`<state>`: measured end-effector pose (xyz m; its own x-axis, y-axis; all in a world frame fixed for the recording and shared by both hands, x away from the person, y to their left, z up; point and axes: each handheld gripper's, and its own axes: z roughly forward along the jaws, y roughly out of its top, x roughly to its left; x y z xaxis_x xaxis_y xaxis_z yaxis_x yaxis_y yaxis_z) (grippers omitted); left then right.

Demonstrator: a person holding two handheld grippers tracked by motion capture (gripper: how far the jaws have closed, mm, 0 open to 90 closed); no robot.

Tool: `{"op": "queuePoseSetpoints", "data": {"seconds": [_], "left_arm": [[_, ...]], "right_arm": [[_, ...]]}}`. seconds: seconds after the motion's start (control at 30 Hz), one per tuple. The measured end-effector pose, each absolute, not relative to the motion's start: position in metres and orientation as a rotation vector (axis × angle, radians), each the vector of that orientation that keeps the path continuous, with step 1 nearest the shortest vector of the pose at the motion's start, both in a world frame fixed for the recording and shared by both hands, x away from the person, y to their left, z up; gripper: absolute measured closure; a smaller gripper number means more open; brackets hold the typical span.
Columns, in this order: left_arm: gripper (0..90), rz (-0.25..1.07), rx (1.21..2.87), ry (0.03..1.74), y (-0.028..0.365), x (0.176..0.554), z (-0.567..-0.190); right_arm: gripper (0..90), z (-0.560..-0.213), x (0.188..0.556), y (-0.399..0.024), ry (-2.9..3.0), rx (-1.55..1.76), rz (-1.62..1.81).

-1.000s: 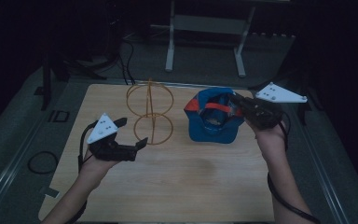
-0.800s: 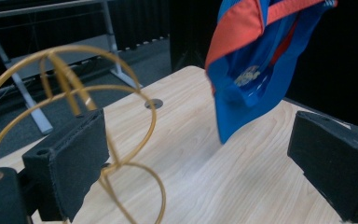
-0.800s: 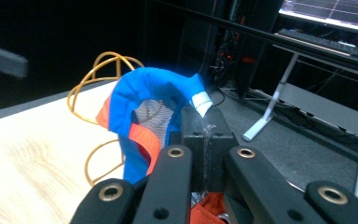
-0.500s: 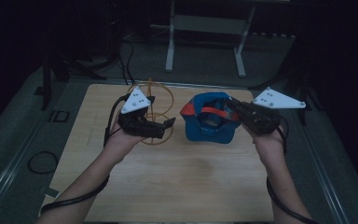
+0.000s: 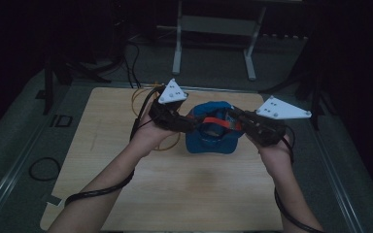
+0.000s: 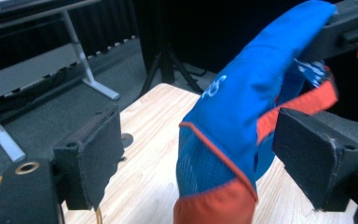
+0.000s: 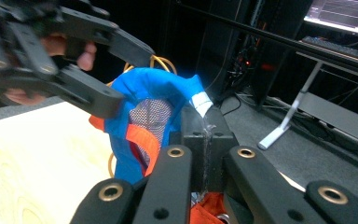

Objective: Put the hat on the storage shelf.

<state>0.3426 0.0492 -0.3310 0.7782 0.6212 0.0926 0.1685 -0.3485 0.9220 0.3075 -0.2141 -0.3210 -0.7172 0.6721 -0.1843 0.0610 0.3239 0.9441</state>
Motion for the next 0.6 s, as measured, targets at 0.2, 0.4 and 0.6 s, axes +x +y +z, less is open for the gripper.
{"op": "queuePoseSetpoints", "data": {"seconds": [0.2, 0.4, 0.6], "left_arm": [[23.7, 0.523, 1.937, 0.594, 0.034, 0.35, -0.332], [32.1, 0.536, 1.988, 0.604, 0.021, 0.353, -0.336], [57.1, 0.567, 2.054, 0.601, 0.011, 0.354, -0.343]], "right_arm": [[90.0, -0.323, 0.307, -0.209, 2.045, 0.63, 1.407], [90.0, -0.326, 0.308, -0.205, 2.057, 0.627, 1.414], [90.0, -0.328, 0.308, -0.202, 2.068, 0.62, 1.417]]}}
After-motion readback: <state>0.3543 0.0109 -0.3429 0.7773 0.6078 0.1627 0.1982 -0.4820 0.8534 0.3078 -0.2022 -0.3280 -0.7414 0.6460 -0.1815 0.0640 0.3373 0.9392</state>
